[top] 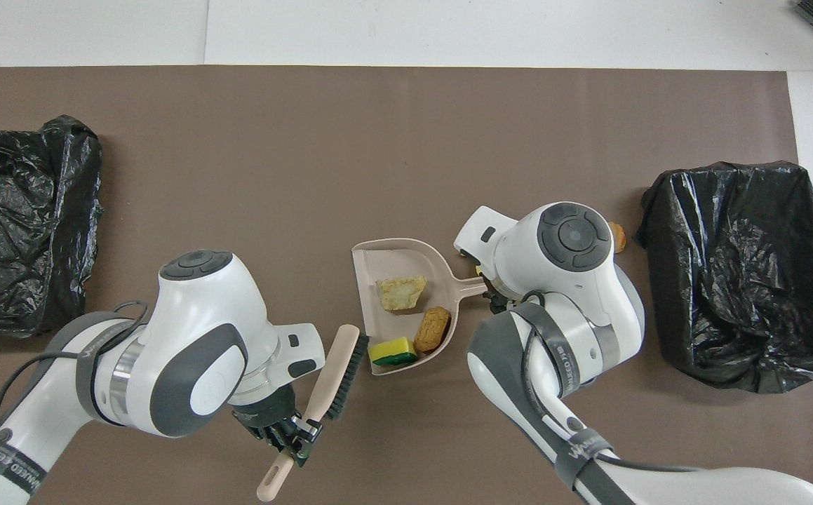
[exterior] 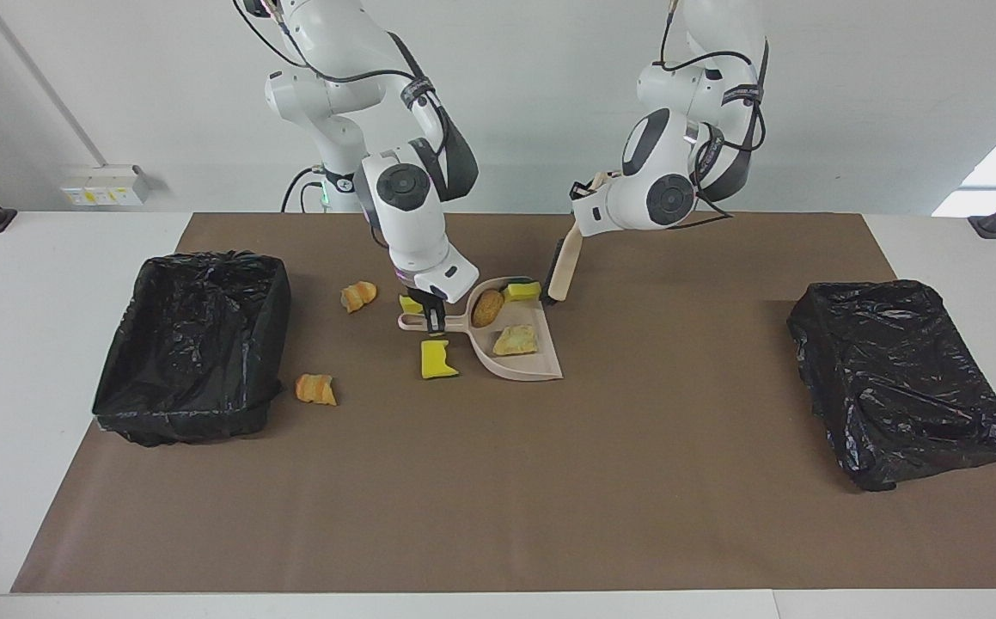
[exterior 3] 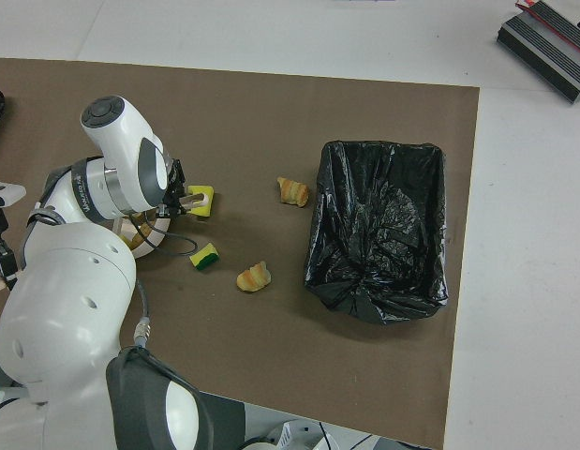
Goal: Sweep and dump trash in bin
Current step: 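Sweep the remaining pieces into the dustpan again with the left gripper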
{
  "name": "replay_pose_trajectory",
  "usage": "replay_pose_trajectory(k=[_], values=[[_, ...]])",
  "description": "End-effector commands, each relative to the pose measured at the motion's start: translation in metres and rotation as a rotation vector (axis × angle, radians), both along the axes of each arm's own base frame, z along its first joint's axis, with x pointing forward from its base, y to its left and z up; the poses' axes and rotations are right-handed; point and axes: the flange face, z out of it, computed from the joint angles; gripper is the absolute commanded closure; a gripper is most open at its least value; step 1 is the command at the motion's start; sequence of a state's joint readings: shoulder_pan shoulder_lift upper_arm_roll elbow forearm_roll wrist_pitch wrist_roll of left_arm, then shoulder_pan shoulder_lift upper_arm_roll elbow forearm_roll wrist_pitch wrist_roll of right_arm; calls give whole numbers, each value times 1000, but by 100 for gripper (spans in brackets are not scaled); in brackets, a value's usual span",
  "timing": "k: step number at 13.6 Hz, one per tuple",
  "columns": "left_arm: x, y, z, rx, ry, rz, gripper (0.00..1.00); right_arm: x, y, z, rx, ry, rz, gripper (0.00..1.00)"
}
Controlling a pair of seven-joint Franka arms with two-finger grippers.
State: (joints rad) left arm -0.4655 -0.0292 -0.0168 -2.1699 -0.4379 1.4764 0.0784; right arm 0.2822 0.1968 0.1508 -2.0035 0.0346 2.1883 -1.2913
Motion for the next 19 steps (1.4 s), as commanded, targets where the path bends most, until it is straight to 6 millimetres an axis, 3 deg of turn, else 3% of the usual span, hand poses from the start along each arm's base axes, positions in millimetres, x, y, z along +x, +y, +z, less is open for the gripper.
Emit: replay_pose_trajectory(k=[1,5,9,11,13,15,19], values=[[18,26,25,12,-33,18,100,-1,-1,2,27,-12,-40,100],[52,89,52,129,-163,98,100,4,-6,3,31,-19,-51,100],[82,128,50,157,-279,180,100,5,-7,6,33,-23,-55,100],[76,133,39,166,-278,198,100,11,-15,7,44,-27,-77,100],[50,109,14,214,-241,186,100,10,-13,7,106,-35,-111,100],[9,57,-11,278,-256,159,100,7,-10,6,105,-32,-102,100],[-10,26,-18,300,-268,137,100,2,-3,6,102,-27,-89,100]])
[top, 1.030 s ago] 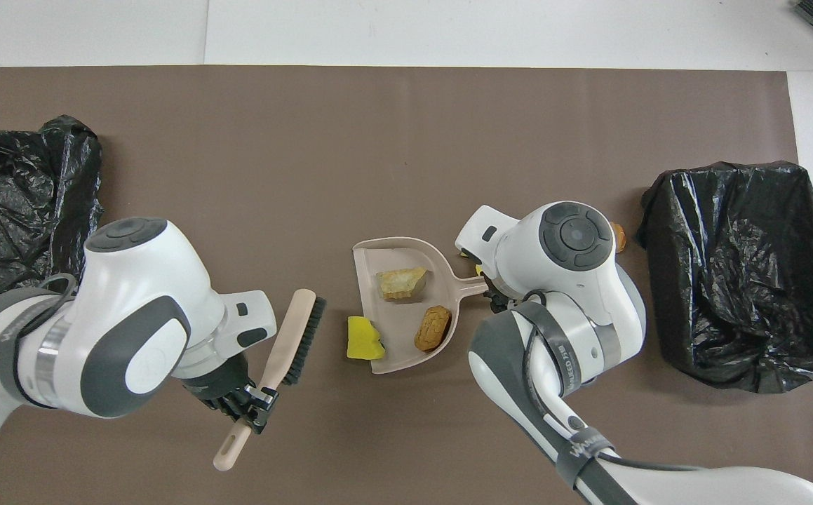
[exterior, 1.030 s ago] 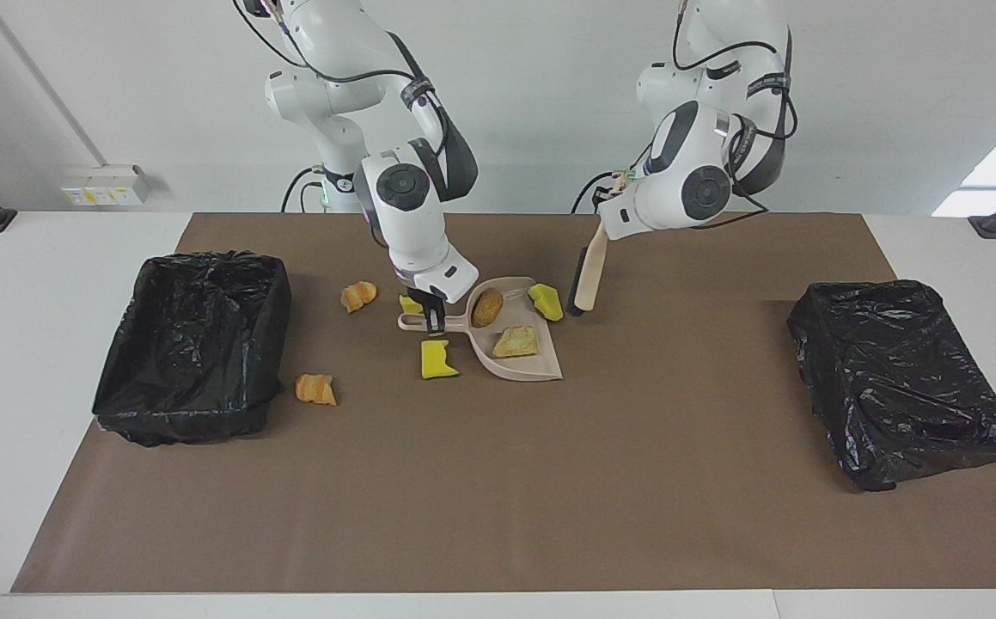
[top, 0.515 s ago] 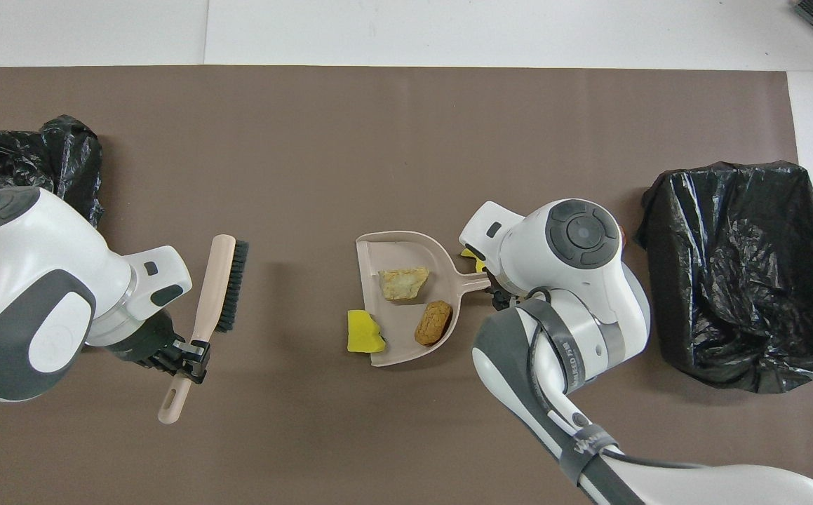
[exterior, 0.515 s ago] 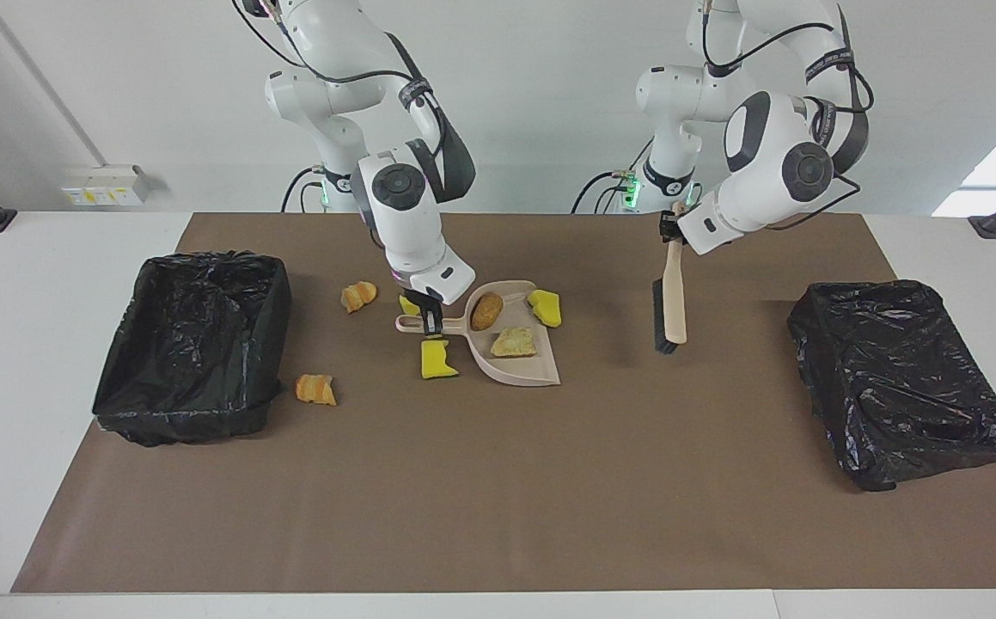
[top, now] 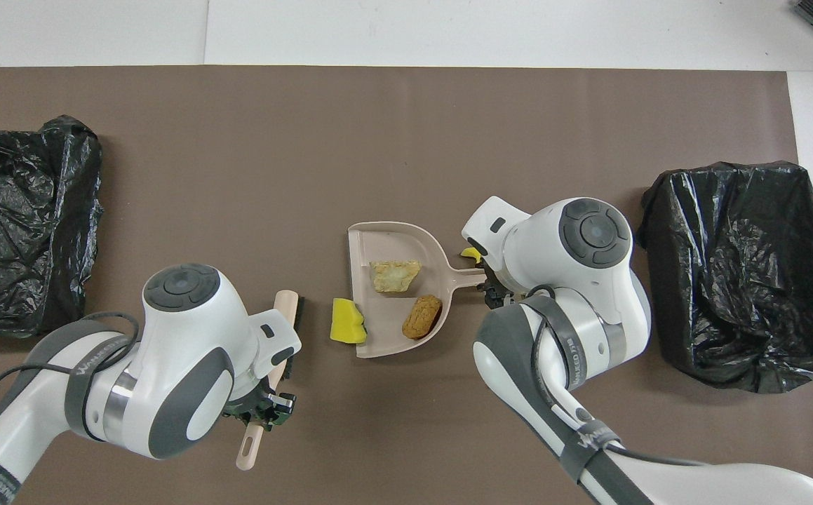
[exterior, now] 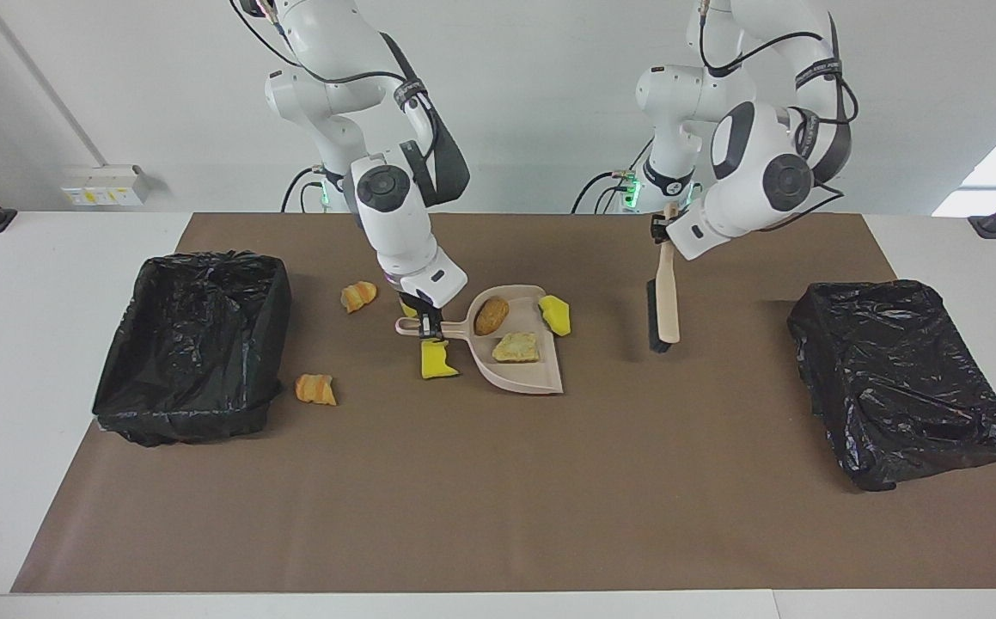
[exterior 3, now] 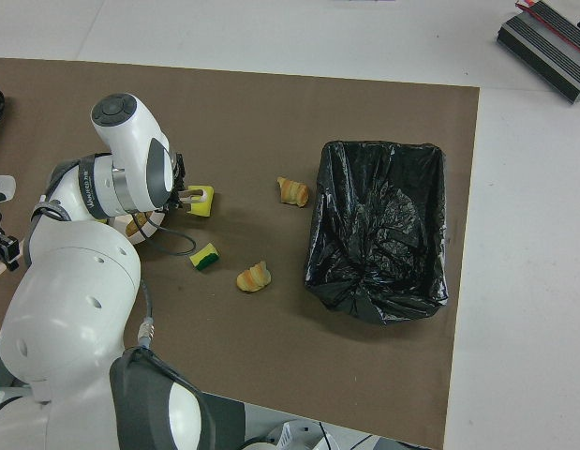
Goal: Sweep and dump trash in bin
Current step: 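Sweep the remaining pieces into the dustpan again with the left gripper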
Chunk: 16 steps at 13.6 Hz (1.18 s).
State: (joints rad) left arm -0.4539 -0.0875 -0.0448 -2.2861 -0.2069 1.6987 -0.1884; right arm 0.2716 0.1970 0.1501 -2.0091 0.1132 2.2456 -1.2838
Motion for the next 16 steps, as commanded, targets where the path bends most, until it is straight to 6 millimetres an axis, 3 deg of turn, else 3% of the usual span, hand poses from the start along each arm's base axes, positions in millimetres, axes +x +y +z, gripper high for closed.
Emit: replay_pose_trajectory(k=[1,5,11,13,16], values=[[-13,0,1,4,-39,10,100,-5,0,3,26,-6,-19,100],[-29,-30,4,-60,-14,-2,100,-5,0,3,25,-4,-22,100],[-35,-68,17,-137,-51,-35,100,-5,0,2,25,-2,-28,100],[-25,-72,29,-150,-65,-28,100,-6,0,3,24,1,-27,100],[-24,-69,39,-154,-50,-38,100,-5,1,3,25,-1,-24,100]])
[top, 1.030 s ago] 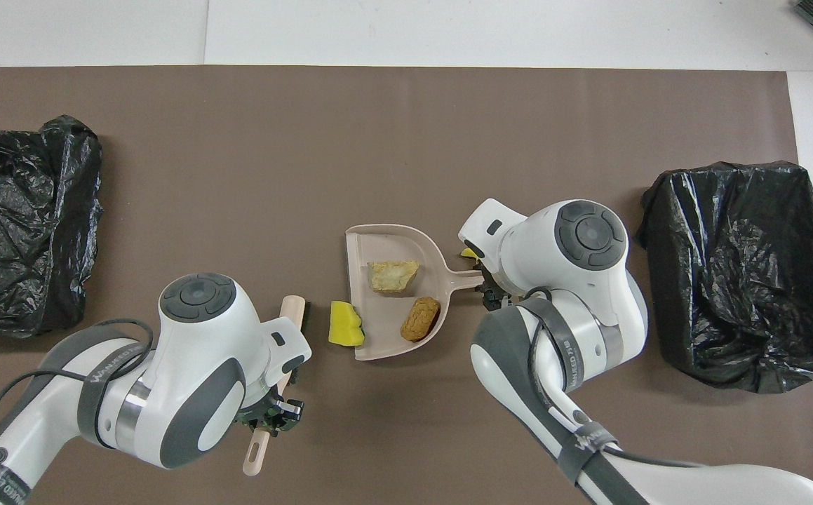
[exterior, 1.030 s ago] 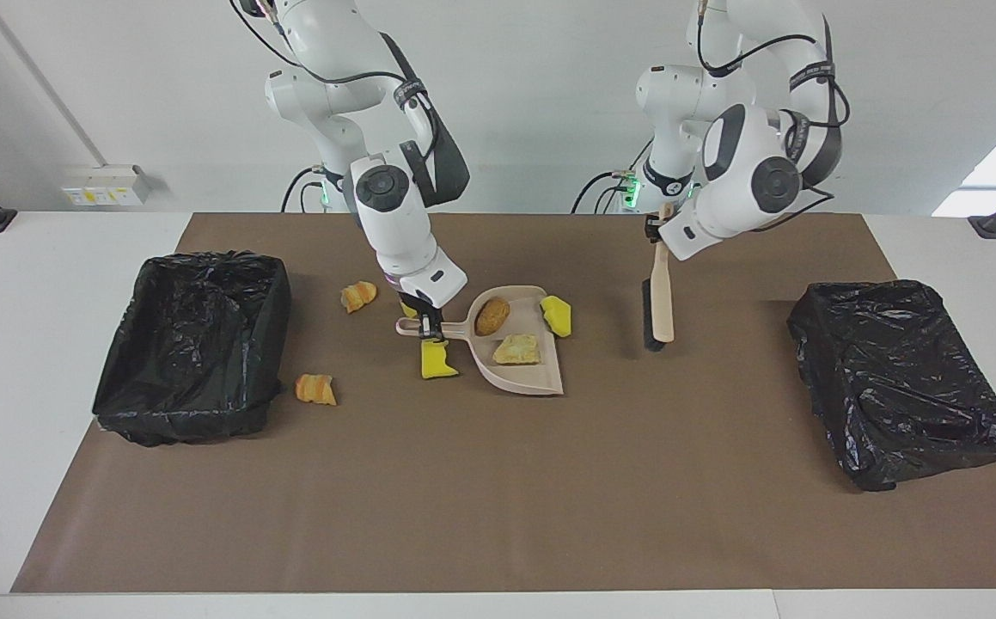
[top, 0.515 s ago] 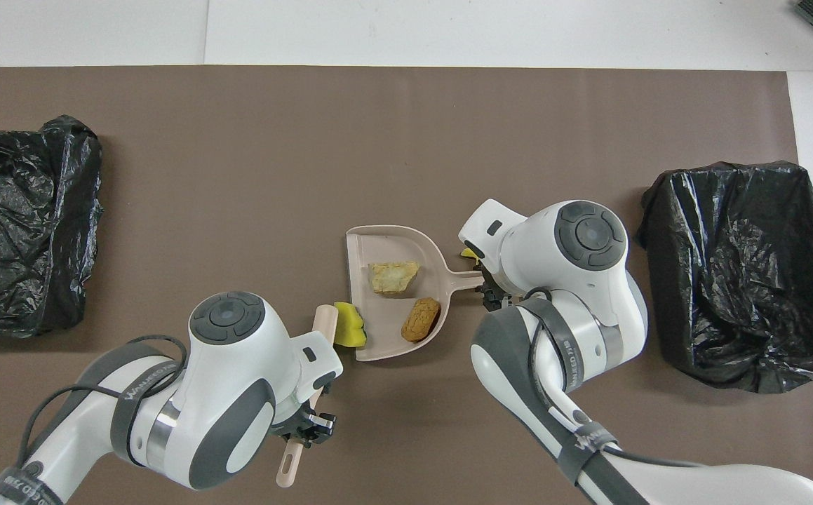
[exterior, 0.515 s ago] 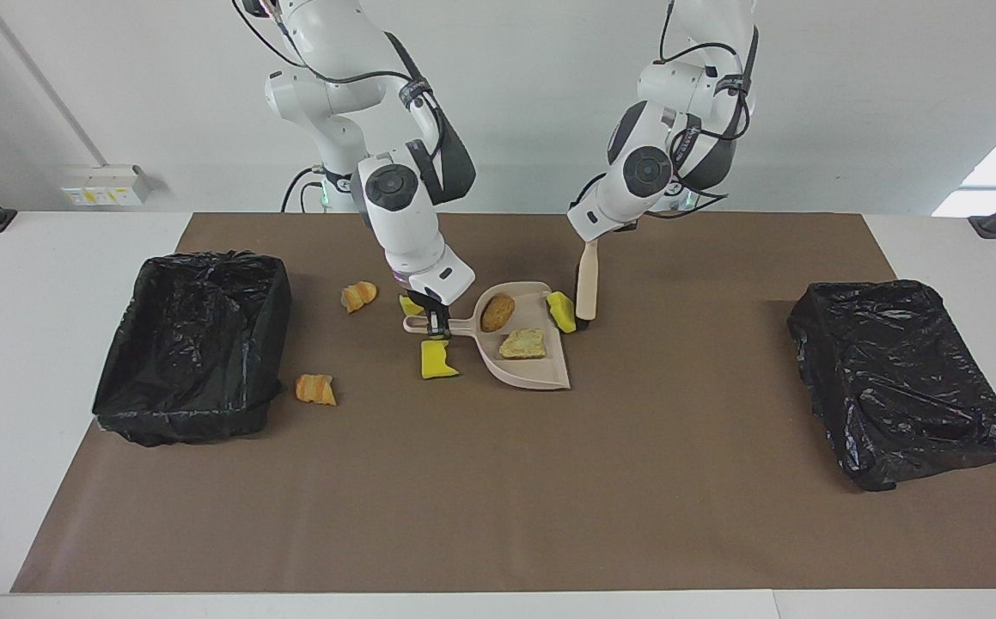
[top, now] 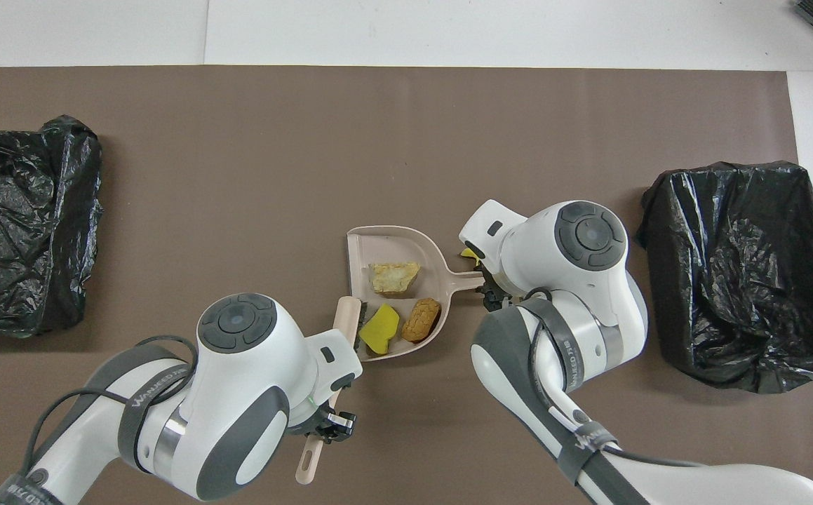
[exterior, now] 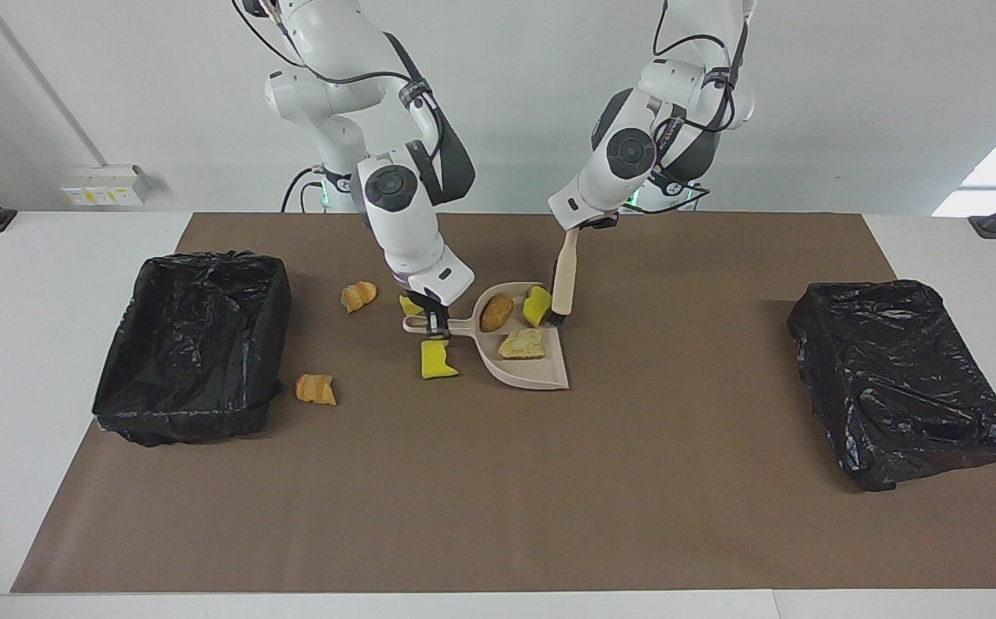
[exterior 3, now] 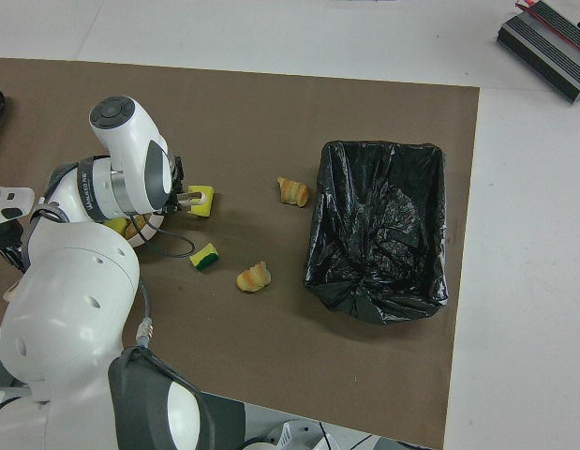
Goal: Sweep and dump trash in bin
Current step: 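Carry the loaded dustpan with the right gripper over the nearer black bag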
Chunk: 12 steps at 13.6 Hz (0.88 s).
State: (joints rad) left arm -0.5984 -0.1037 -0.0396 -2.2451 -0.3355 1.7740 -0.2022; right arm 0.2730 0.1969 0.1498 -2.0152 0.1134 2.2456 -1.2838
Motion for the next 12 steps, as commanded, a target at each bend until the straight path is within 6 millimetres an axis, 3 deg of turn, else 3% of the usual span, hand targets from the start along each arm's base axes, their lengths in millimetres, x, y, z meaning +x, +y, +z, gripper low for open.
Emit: replay_pose_trajectory(k=[1,4,6,9,12], values=[[-1,4,10,-8,16,-1,100,-3,0,5,26,-5,-24,100],[7,20,15,1,45,28,100,-2,-4,5,26,-5,-24,100],[34,51,29,-7,21,105,100,-1,-5,5,26,-4,-23,100],[53,66,46,1,-28,133,100,2,-7,12,26,-8,-22,100],[54,68,46,3,-30,135,100,15,-24,33,28,0,-40,100]])
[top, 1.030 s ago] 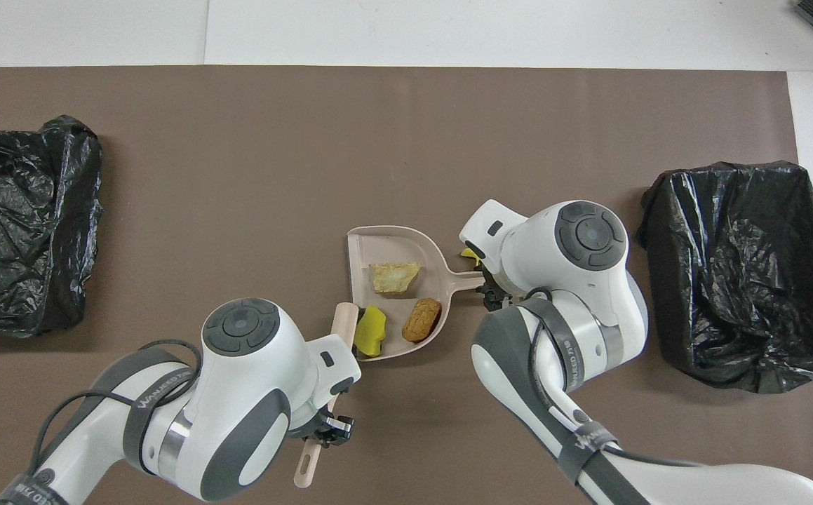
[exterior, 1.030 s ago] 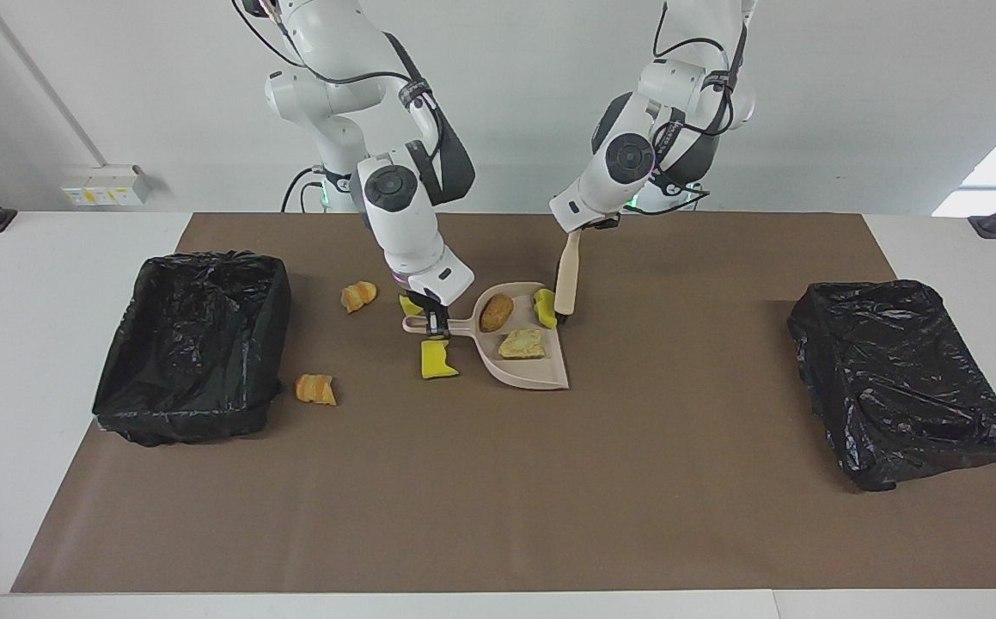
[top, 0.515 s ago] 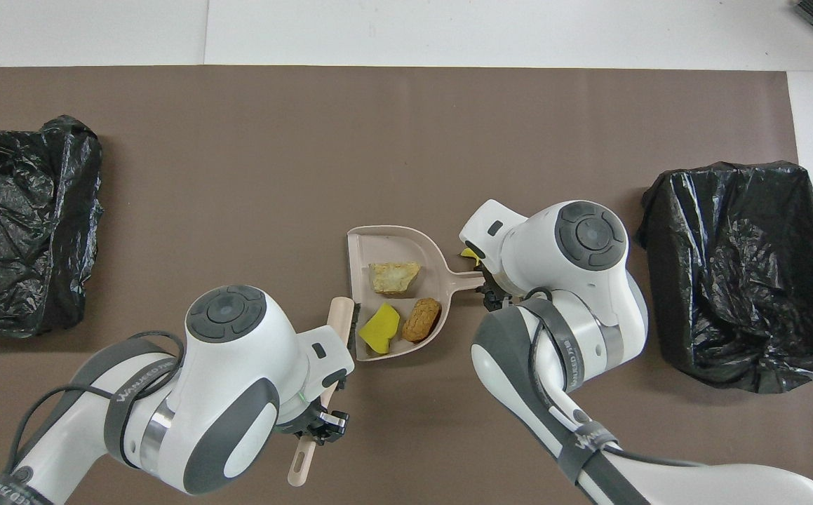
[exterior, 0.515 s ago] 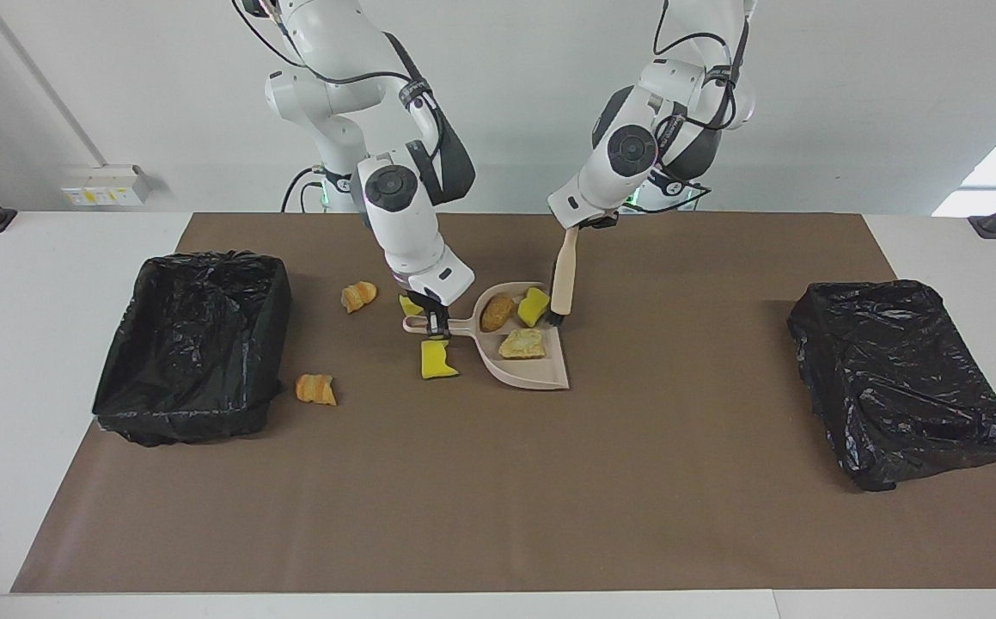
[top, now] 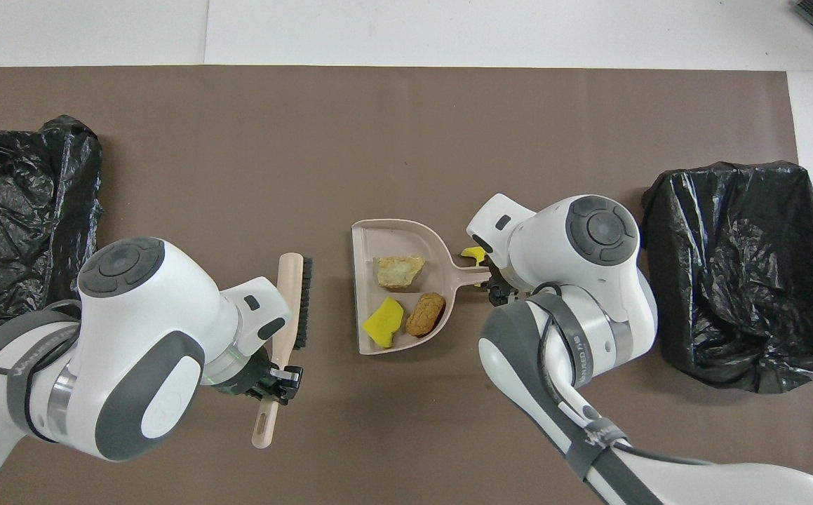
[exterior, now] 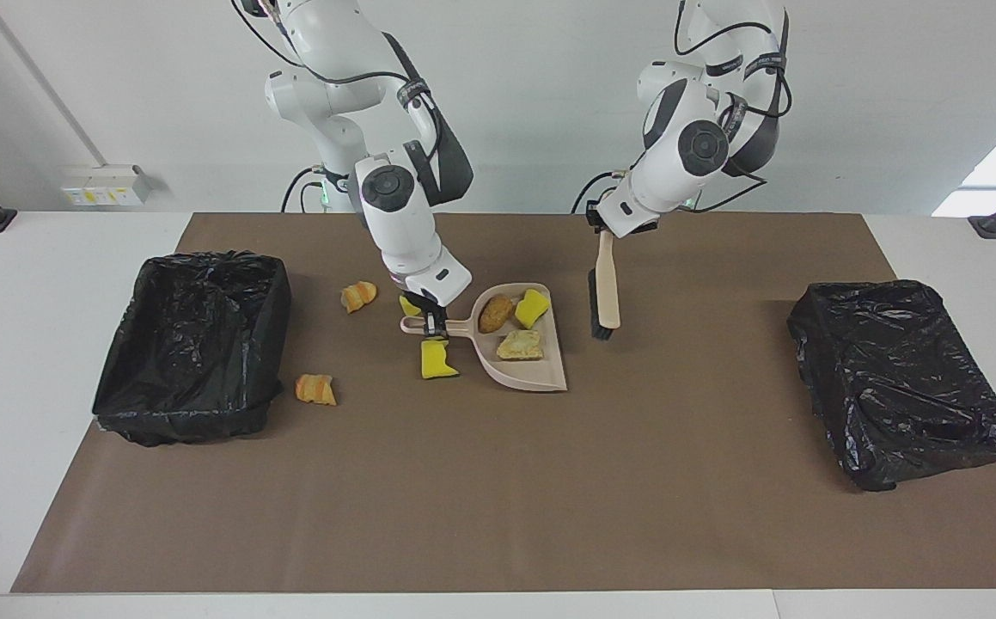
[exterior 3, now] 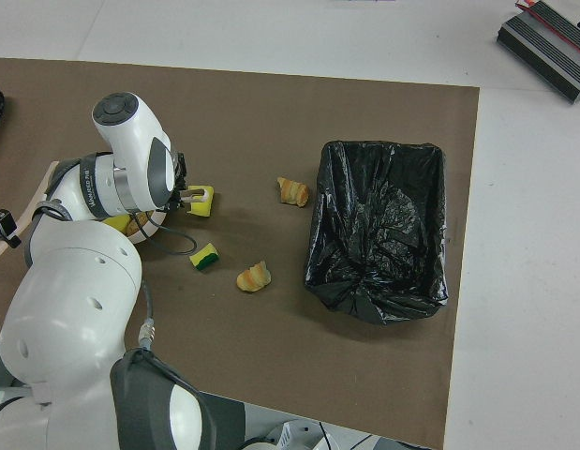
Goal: Sweep and dump trash in bin
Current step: 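Carry the loaded dustpan with the right gripper over the nearer black bag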
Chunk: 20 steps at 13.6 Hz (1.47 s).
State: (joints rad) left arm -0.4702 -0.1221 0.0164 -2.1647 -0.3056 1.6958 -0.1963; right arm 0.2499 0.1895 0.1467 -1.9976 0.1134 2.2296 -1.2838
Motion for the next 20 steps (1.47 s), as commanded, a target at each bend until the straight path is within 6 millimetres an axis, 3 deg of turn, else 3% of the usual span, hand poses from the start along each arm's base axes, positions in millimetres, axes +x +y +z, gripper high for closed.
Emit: replay_pose_trajectory(k=[1,4,6,8,10,14,18,20], values=[[-3,2,5,15,-2,-8,100,9,-14,30,27,7,-20,100],[-1,8,5,17,-1,9,100,25,-44,63,29,11,-65,100],[-11,-4,1,20,-28,5,100,40,-79,82,31,5,-74,100],[-23,-32,-2,35,-66,25,100,52,-119,100,38,-9,-85,100],[-41,-79,-14,48,-116,51,100,60,-155,123,36,-19,-93,100],[-68,-131,-26,90,-140,152,100,67,-226,148,11,-44,-101,100],[-92,-160,-50,124,-135,159,100,64,-309,157,-58,-66,-96,100],[-93,-163,-54,119,-144,159,100,57,-352,157,-88,-66,-94,100]])
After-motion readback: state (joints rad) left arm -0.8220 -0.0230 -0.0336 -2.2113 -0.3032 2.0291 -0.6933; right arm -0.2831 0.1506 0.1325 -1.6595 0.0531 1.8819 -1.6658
